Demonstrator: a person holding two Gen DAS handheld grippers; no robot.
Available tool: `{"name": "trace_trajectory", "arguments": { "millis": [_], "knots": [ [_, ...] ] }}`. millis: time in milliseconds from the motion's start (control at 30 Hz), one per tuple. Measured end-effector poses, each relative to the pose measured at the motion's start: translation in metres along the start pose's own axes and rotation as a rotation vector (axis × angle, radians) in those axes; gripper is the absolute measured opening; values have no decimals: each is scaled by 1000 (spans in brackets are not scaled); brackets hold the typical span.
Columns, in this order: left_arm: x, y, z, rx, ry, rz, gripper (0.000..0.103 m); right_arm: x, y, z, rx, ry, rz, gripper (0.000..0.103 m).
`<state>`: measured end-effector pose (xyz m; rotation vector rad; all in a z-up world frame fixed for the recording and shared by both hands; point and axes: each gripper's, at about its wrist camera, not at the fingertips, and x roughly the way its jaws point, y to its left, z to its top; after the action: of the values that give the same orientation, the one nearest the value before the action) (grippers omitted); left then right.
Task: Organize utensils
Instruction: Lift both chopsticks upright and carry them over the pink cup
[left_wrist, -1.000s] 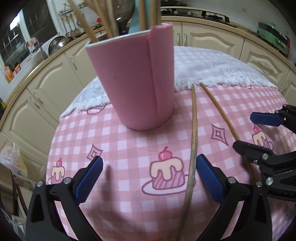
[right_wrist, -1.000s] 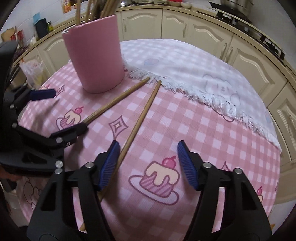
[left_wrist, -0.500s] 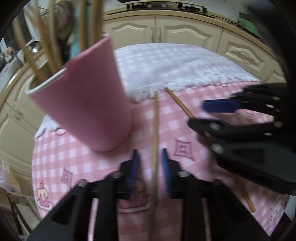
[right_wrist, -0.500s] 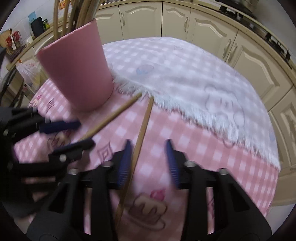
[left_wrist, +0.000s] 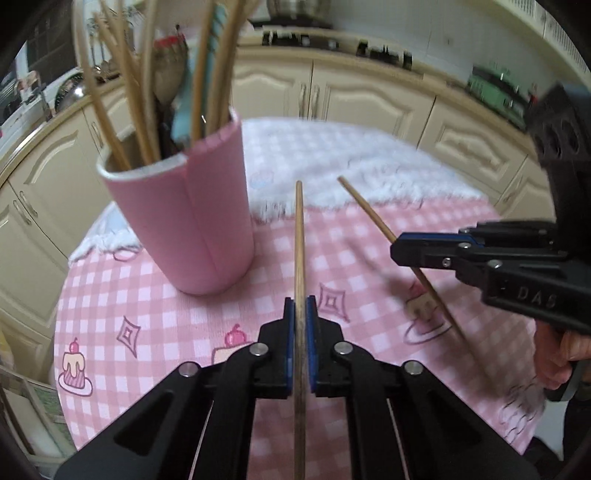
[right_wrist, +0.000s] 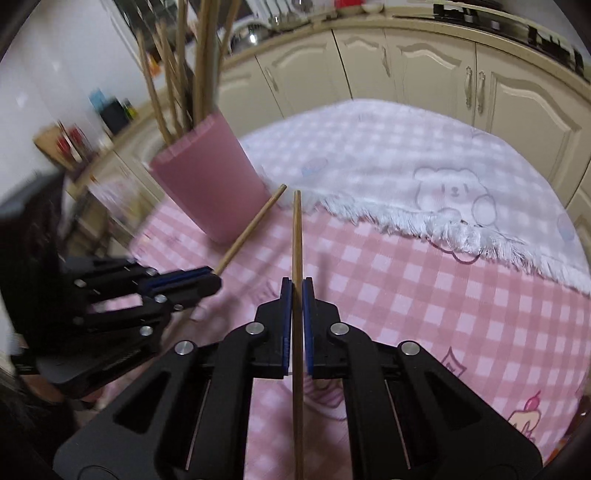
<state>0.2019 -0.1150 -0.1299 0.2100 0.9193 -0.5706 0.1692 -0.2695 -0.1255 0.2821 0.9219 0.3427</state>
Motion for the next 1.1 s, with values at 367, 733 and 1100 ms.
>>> {"name": "trace_trajectory", "arguments": {
  "millis": [367, 733, 1100],
  "knots": [
    [-69, 19, 2, -126, -325, -31, 5, -59, 16, 15, 0, -235, 117, 6],
    [-137, 44, 24, -212, -632, 68, 5, -100, 50, 54, -56, -437, 135, 6],
    [-186, 53, 76, -215, -873, 126, 6, -126, 98, 120, -140, -649, 135, 6]
  ]
}}
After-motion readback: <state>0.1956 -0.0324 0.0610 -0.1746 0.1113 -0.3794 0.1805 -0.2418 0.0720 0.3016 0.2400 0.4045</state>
